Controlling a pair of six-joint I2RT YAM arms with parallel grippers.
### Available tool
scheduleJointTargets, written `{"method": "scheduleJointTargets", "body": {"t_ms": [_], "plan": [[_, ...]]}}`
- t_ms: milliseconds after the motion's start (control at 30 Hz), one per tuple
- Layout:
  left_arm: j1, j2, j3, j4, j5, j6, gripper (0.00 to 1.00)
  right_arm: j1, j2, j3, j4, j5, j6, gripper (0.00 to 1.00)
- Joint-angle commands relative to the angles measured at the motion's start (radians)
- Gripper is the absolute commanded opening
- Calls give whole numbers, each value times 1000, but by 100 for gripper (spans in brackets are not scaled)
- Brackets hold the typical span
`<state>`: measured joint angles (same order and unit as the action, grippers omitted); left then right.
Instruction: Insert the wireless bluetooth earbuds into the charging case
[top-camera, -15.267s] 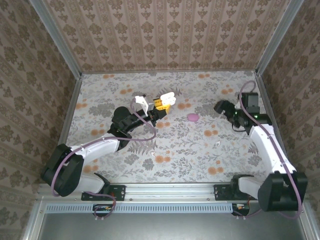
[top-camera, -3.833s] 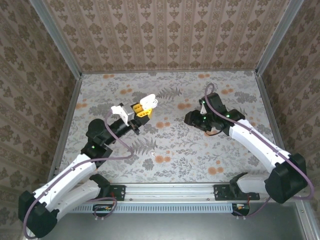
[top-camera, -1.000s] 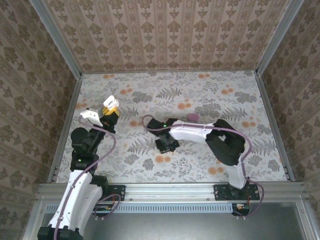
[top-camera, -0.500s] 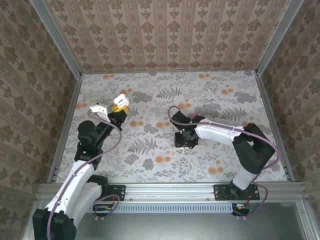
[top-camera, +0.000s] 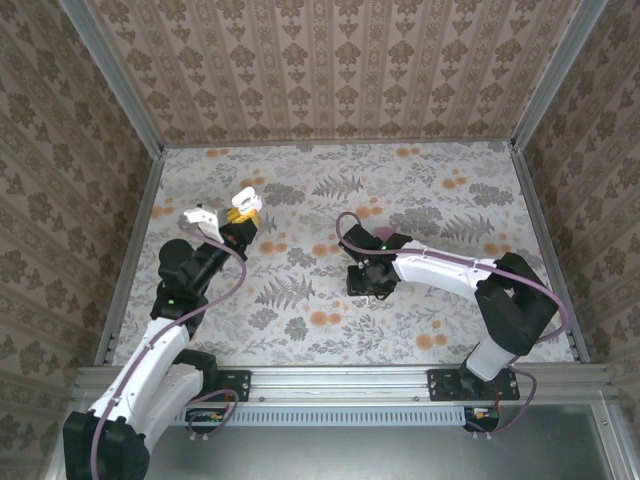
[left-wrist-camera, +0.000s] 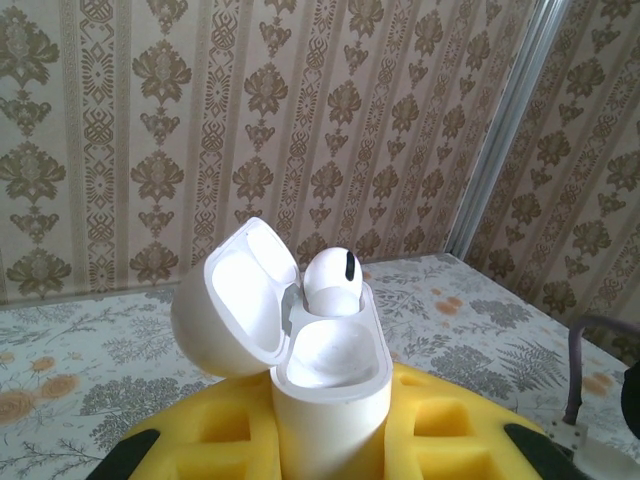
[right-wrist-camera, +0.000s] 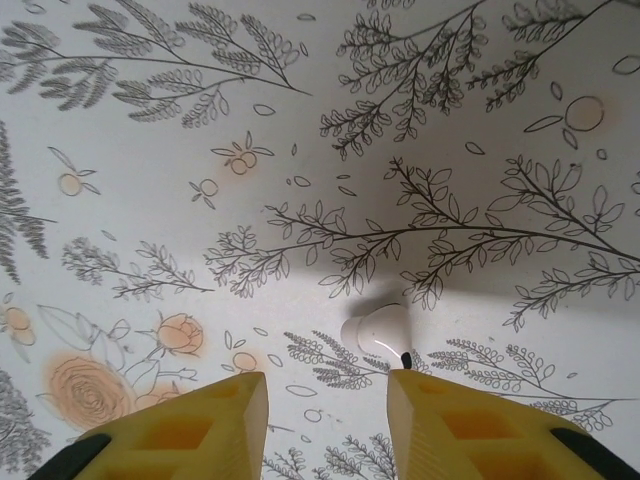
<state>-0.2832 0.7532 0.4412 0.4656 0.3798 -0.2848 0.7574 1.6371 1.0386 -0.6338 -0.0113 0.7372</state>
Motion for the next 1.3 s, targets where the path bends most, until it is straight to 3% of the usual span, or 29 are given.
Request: {"method": "scheduleJointTargets", "body": {"t_ms": [0, 500, 1267], "plan": [[-8, -5, 42, 44, -2, 21, 16, 4, 31, -13, -13, -10, 20, 38], [-12, -9, 47, 34, -8, 23, 16, 3, 53, -23, 14, -40, 19, 37], [-27, 18, 68, 36, -4, 31, 16, -23, 43, -62, 22, 16, 25, 35]]}}
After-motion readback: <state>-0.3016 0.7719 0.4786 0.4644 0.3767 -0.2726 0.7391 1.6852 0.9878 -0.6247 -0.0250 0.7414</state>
